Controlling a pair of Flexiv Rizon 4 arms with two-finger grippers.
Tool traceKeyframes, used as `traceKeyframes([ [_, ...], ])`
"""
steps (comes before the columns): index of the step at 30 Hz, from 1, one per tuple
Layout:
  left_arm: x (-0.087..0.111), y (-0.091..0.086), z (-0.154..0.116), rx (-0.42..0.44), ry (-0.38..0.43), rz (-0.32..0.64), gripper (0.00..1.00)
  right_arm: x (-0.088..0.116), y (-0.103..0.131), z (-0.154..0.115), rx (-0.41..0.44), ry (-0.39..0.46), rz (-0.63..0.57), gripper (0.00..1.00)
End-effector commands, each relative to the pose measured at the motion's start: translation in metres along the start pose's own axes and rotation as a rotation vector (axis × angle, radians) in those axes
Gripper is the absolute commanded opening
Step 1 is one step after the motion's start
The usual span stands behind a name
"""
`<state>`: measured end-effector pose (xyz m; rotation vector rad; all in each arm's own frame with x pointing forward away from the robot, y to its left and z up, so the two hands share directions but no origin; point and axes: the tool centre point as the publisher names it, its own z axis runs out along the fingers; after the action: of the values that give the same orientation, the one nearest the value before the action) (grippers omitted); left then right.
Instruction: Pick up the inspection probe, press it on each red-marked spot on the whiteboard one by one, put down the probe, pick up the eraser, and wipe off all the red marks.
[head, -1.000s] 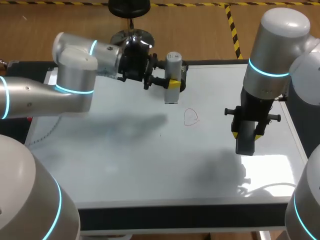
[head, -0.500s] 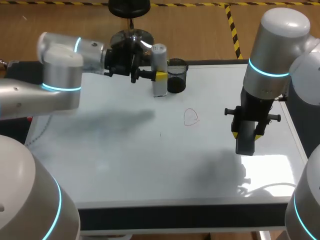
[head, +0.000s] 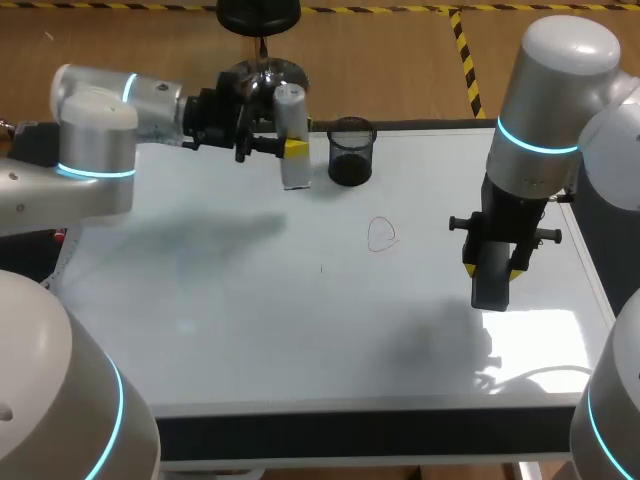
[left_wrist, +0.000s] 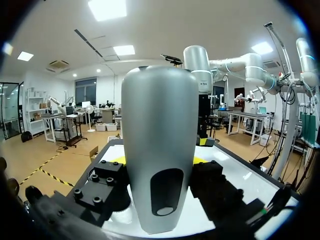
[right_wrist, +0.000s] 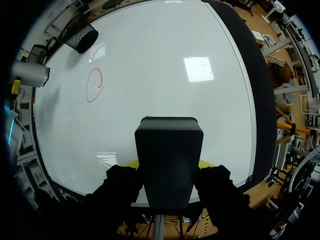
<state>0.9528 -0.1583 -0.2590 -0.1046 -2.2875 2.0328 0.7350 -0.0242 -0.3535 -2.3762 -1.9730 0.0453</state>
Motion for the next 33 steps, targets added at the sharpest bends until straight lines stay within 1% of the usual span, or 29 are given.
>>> traceKeyframes([
  [1,-0.004,0.002,-0.013,0.012,-0.001,0.001,0.00,-0.001,0.000,-0.001,0.000,0.002,-0.001,0.00],
  [12,-0.007,0.005,-0.043,0.016,-0.021,0.003,0.00,-0.001,0.000,-0.001,0.000,0.002,-0.001,0.00],
  [23,0.002,0.007,-0.070,0.004,-0.025,0.010,0.00,-0.001,0.000,-0.001,0.000,0.002,-0.001,0.00],
  [33,0.006,0.004,-0.085,0.010,-0.044,0.018,0.00,-0.001,0.000,-0.001,0.000,0.002,-0.001,0.00],
])
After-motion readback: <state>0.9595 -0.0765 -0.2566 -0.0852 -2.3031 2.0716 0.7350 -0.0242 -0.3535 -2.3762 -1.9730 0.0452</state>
